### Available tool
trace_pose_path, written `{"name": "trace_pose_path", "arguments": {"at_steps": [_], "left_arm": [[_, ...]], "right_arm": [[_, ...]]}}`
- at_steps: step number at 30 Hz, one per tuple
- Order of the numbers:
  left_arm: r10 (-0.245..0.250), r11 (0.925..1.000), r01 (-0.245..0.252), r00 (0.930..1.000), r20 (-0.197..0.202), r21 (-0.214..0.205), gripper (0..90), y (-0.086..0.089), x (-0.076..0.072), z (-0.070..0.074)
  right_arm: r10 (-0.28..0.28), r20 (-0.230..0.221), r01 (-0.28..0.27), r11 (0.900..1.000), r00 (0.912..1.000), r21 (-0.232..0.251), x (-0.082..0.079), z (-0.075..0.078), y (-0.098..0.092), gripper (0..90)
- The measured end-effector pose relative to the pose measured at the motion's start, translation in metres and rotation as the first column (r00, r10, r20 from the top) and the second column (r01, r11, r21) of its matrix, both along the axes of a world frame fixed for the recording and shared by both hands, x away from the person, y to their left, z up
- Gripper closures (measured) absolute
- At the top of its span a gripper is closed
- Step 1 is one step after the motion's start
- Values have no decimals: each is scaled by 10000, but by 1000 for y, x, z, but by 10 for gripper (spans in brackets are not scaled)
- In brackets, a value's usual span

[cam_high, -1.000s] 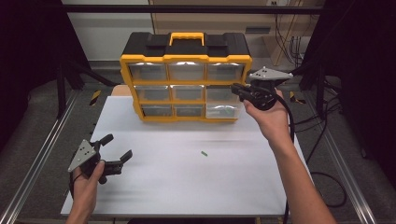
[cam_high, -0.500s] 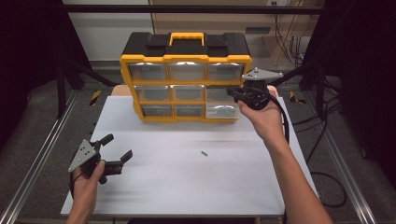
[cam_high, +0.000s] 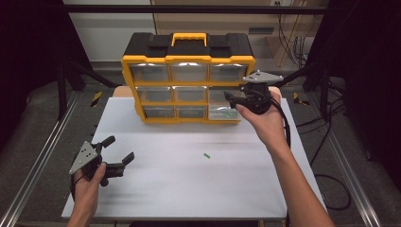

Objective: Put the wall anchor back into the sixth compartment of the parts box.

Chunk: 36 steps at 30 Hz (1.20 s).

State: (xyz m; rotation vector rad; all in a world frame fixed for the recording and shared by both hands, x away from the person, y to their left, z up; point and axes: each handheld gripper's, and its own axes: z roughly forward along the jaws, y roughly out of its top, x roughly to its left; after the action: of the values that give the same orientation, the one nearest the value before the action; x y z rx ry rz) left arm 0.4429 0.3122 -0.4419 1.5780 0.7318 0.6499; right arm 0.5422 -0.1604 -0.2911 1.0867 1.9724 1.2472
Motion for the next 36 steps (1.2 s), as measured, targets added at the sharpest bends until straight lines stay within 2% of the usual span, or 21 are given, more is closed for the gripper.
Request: {"name": "trace_pose_path", "arguments": {"at_steps": [2, 4, 7, 11, 13, 18, 31, 36], "left_arm": [[7, 10000, -7, 10000, 16, -7, 9, 0, 0, 0], [25, 10000, -25, 10000, 16, 19, 9, 1, 0, 0], [36, 10000, -36, 10000, 5, 47, 9, 1, 0, 0], [15, 10000, -15, 10000, 25, 47, 9, 0, -1, 0], [8, 10000, -8, 10000, 20, 73, 9, 0, 0, 0], [-7, 10000, 6, 10000, 40, 60, 9, -1, -1, 0], [93, 9999, -92, 9999, 48, -77, 9, 3, -1, 1], [57, 10000, -56, 10000, 71, -26, 9, 2, -1, 1]], "right_arm": [[-353, -41, 352, 9993, 9994, -83, -2, -2, -2, 189], [-404, -133, 403, 9992, 9991, -84, -5, -4, -5, 131], [-380, -168, 383, 9991, 9991, 201, -11, -12, -11, 84], [-598, -218, 603, 9979, 9980, 241, -22, -21, -19, 74], [-762, -245, 772, 9962, 9968, 414, -28, -29, -23, 75], [-677, -585, 697, 9970, 9960, 330, -37, -50, -25, 74], [-215, -1512, 228, 9997, 9883, 74, -46, -104, -7, 77], [-77, -1757, 67, 10000, 9844, -60, -48, -117, 2, 77]]}}
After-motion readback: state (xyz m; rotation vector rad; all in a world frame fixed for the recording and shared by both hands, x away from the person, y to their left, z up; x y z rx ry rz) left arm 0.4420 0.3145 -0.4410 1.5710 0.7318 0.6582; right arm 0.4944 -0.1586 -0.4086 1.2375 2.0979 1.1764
